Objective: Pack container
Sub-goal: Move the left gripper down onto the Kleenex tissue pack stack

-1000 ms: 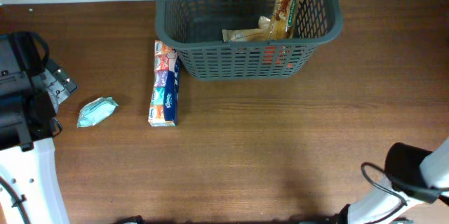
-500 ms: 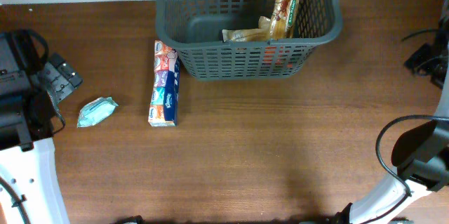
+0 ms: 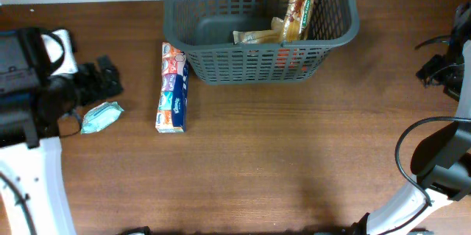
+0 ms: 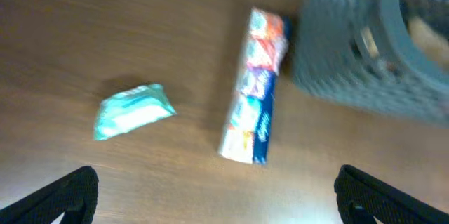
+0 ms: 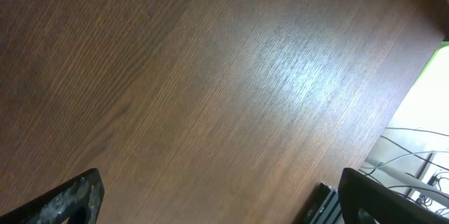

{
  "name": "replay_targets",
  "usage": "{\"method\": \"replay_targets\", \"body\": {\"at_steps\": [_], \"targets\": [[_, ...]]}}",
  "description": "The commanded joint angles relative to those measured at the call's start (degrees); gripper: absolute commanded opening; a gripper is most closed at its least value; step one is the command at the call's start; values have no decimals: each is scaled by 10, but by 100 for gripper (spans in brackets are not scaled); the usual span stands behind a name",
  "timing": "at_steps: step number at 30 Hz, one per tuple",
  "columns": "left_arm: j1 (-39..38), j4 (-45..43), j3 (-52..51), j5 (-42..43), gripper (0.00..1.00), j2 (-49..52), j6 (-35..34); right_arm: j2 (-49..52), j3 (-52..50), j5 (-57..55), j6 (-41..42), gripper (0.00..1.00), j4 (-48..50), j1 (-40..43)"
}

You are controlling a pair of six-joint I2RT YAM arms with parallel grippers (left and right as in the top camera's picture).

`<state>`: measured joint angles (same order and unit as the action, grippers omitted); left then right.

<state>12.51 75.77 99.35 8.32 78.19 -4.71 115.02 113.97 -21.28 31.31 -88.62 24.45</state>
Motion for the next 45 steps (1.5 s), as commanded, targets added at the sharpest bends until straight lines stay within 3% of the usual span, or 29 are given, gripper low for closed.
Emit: {"method": "replay_targets", "body": {"at_steps": [1,4,7,14,23,38,45], "targets": [[-1,9,7,59,99,33,54,-4,-3,3,7,99,0,3],[-2,4,7,88,99,45,43,-4,-3,3,7,99,0,3],[-2,-22,7,85,99,63,75,-4,-3,3,7,99,0,3],[-54,-12,7,16,99,143,80,-4,-3,3,7,99,0,3],[-124,-19,7,-6,99,239,118,-4,-3,3,7,99,0,3],[-133,-55,7,-28,99,382,74,-4,-3,3,7,99,0,3],[-133,-92,6,-28,99,392,7,-4,-3,3,7,99,0,3]]}}
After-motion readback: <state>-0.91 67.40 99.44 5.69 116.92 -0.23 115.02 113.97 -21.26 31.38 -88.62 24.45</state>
